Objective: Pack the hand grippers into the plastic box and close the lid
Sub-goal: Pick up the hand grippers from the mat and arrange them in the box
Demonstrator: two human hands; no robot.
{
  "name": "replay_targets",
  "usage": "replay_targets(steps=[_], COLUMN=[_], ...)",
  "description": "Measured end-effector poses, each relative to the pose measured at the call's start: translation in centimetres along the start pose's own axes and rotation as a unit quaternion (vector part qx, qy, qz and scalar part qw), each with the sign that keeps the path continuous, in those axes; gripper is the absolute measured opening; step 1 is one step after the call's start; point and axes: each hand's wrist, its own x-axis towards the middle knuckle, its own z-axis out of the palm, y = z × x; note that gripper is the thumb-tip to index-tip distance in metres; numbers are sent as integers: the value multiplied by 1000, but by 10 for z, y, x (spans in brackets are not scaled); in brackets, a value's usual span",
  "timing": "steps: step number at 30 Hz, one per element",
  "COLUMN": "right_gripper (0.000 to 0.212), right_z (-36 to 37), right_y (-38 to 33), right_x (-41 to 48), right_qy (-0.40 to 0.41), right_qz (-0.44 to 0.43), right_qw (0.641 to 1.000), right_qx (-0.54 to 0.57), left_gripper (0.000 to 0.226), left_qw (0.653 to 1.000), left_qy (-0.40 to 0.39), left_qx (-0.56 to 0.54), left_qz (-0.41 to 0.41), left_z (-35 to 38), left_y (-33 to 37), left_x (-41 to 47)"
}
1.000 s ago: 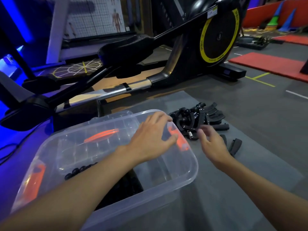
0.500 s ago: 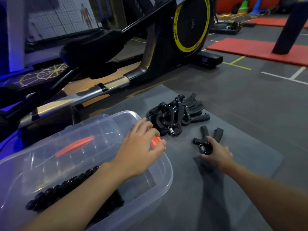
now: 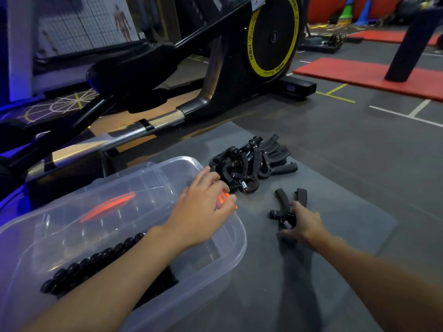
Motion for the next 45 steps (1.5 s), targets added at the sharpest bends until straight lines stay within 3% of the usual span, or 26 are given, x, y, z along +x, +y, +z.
replay_targets(steps=[5, 11, 15, 20, 26, 30, 33, 37, 41, 45], right_gripper=[62, 47, 55, 53, 41, 26, 26, 29, 38, 47], right_z=[-2, -45, -100, -155, -167, -152, -137, -115, -90, -58], right_y=[-1, -38, -86, -146, -183, -203, -216, -224, -219, -206], right_x=[-17, -29, -42, -91, -128, -130, -129, -117, -94, -84], right_qy=[22, 73, 78, -22, -166, -191, -212, -208, -77, -70], right_qz=[-39, -76, -127, -216, -235, -216, -204, -182, -208, -231], right_qw=[997, 963, 935, 903, 861, 863, 859, 853, 926, 948], right_qx=[68, 250, 322, 372, 420, 414, 418, 443, 306, 208], left_gripper=[58, 29, 33, 46, 43, 33, 38, 23, 14, 16], left_qw=[1000, 998, 998, 993, 987, 990, 990, 988, 987, 987], left_qy=[-13, -10, 16, 72, 105, 81, 71, 78, 97, 106], left_qx=[-8, 16, 6, -44, -87, -86, -94, -116, -123, -116], left_qz=[11, 52, 68, 79, 90, 83, 78, 64, 42, -24], left_z=[-1, -22, -52, -99, -134, -143, -143, -136, -115, -79], left_y=[-1, 7, 13, 22, 14, -4, -16, -33, -60, -86], left_x=[0, -6, -7, -13, -41, -60, -70, -79, -81, -78])
